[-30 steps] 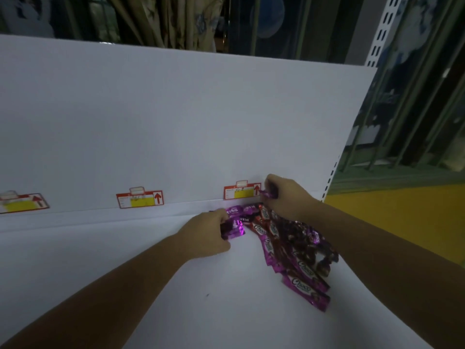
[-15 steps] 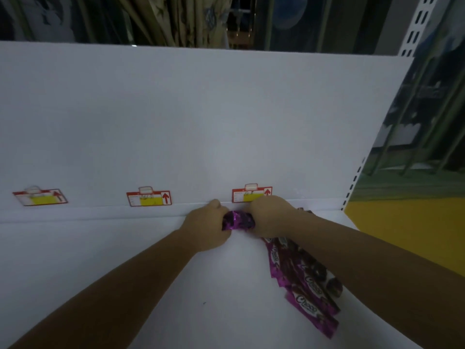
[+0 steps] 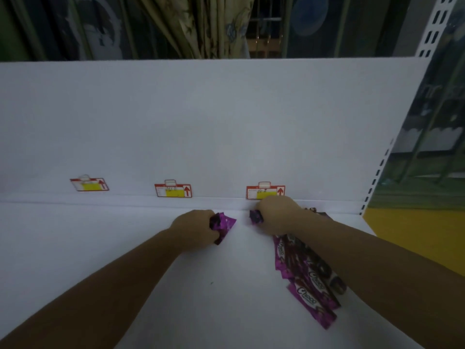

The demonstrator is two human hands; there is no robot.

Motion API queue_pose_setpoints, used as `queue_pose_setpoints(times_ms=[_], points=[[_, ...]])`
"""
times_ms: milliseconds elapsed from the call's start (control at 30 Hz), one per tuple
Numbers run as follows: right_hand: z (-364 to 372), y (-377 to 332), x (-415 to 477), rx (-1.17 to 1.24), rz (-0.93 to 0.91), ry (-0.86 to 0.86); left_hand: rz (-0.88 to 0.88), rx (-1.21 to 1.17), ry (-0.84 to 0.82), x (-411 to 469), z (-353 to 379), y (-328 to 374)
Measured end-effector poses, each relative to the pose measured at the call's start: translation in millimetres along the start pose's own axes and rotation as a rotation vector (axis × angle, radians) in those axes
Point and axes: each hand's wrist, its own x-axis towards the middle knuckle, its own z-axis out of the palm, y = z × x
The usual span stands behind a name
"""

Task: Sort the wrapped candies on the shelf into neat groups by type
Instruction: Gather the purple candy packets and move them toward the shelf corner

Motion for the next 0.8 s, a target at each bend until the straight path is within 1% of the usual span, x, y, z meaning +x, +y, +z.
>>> queue_pose_setpoints(times_ms=[33,67,133,167,200,233,300,367,467,600,700,800], points=[[-2.1,0.7,-1.1,0.053,0.000,0.057,-0.042,-0.032,0.025,-1.3,1.4,0.9],[-5.7,1.3,-2.8,0.158,0.009,0.135,-0.084,-0.050,0.052,-2.4,2.8,2.2],[-15.9,1.4,-5.3,0.497,0.066,0.303,-0.151,-0.042,0.085,-3.5,4.1,7.2],[-21.5,1.8,-5.7,0.686,0.110,0.360,-0.174,-0.034,0.083,-4.0,4.2,10.5],[-26.8,3.0,-6.8,0.861,0.151,0.377,-0.192,-0.038,0.069,-4.0,4.3,13.6],[-30.4,4.7,-8.4,1.023,0.189,0.351,-0.205,-0.055,0.052,-3.8,4.4,16.3],[-32.8,8.9,-14.4,1.340,0.228,0.217,-0.225,-0.104,0.019,-3.3,3.4,19.9],[-29.5,13.4,-21.6,1.560,0.229,0.095,-0.228,-0.135,0.015,-4.5,1.8,22.1],[-23.7,15.4,-29.4,1.620,0.258,0.087,-0.201,-0.165,0.084,-12.8,0.6,24.4],[-19.5,5.9,-24.9,1.623,0.327,0.121,-0.254,-0.308,0.116,-31.2,-2.2,28.2],[-14.6,-16.0,-15.2,1.468,0.263,0.141,-0.264,-0.288,0.094,-47.6,-3.4,30.4],[-9.4,-45.6,-7.3,1.357,0.147,0.077,-0.256,-0.216,0.116,-73.4,-6.9,23.1]])
